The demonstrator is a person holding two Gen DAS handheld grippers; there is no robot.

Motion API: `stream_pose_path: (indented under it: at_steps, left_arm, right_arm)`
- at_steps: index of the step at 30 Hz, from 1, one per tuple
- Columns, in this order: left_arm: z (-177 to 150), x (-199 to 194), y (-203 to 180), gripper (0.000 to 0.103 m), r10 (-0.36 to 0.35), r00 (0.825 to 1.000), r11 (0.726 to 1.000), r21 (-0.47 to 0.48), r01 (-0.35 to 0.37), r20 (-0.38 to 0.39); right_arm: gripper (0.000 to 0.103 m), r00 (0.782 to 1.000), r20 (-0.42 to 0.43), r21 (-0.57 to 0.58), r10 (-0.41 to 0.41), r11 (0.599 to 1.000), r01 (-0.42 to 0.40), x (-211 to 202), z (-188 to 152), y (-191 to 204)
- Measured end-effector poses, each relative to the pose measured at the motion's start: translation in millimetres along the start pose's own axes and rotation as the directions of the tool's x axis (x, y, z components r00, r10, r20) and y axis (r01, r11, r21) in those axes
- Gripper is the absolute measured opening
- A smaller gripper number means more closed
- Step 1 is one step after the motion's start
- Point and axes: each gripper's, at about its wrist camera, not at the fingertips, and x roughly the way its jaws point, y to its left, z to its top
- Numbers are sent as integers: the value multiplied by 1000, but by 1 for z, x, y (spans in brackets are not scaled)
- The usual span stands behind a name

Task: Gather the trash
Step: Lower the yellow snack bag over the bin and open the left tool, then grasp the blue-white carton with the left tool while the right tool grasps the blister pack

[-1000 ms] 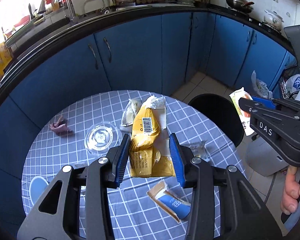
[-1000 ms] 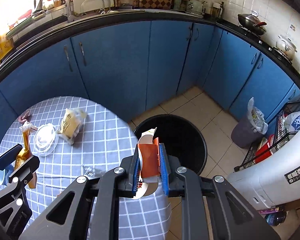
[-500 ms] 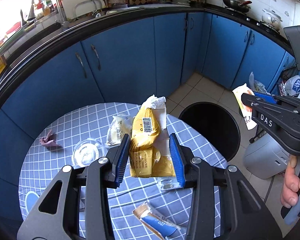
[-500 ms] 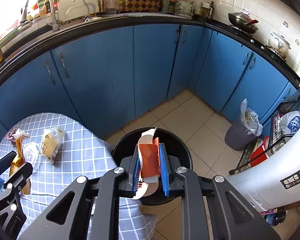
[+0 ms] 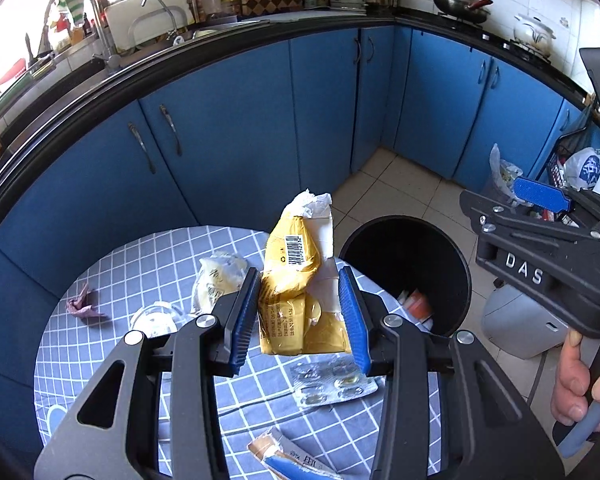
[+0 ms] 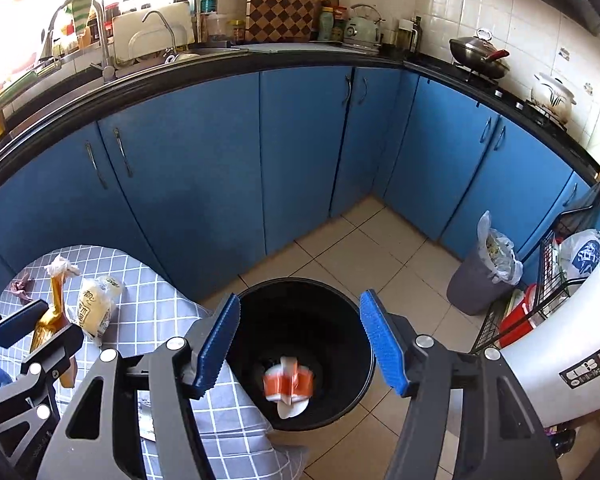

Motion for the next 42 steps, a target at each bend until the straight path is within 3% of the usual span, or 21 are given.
stream_pose_path:
  at_steps: [23,26,30,33,42]
  left_arm:
    - [54,21,-55,43,-112,991,990,98,105,75]
    - [62,21,-64,48,-119,989,988,111,108,91]
    - [70,18,-67,82,-101,987,990,110,87,126]
    - [69,15,-66,84,-86,986,992,109,70,144]
    - [42,8,-29,85,-27,996,999,48,23,84]
  right_arm:
    - [61,994,-13,80,-111,991,112,0,-4,-41]
    - [61,993,-15,90,-120,988,121,-1,-5,-45]
    - [61,991,-16,99,-129,987,130,-1,-5,-49]
    - [61,992,-18,105,-128,986,129,-2,-5,-50]
    - [61,996,-37,74,-76,994,78,-4,-16,-22]
